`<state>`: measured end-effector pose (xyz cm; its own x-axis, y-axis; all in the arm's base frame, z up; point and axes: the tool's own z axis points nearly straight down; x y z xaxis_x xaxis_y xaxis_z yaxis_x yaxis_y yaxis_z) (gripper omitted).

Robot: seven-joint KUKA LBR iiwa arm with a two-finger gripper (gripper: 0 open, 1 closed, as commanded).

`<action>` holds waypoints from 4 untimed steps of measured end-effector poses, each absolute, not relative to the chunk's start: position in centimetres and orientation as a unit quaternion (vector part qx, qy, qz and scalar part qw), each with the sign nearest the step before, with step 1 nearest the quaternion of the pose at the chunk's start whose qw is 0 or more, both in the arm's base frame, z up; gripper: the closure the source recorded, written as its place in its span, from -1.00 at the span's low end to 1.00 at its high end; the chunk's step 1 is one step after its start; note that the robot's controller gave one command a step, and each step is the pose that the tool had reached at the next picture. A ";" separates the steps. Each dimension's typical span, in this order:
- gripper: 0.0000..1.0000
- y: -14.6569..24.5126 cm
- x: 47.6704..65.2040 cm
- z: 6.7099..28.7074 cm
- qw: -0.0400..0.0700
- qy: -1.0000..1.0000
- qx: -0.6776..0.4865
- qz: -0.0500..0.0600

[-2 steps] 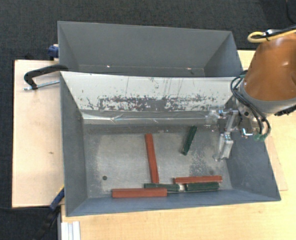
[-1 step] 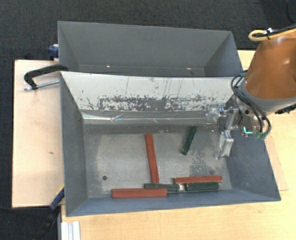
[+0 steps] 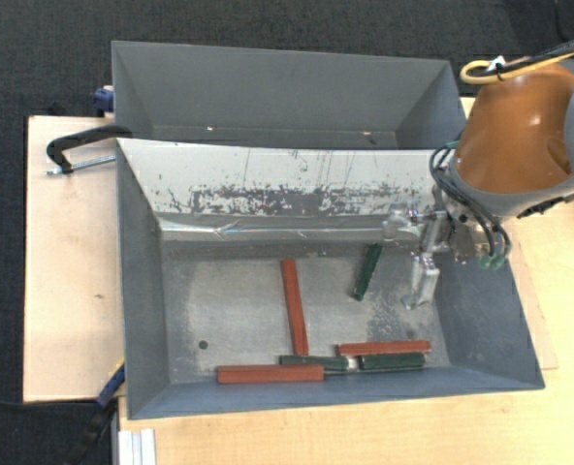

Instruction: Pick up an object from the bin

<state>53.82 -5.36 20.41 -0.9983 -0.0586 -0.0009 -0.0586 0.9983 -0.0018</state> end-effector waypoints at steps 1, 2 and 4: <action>-1.00 -2.6 54.9 21.2 0.003 0.986 -0.169 0.001; -1.00 -2.4 57.1 18.9 0.004 0.976 -0.216 -0.001; -1.00 -5.1 59.1 8.3 0.002 0.982 -0.188 0.000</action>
Offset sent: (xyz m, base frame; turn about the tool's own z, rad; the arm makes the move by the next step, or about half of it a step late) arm 0.0560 0.0347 -0.0603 -0.1726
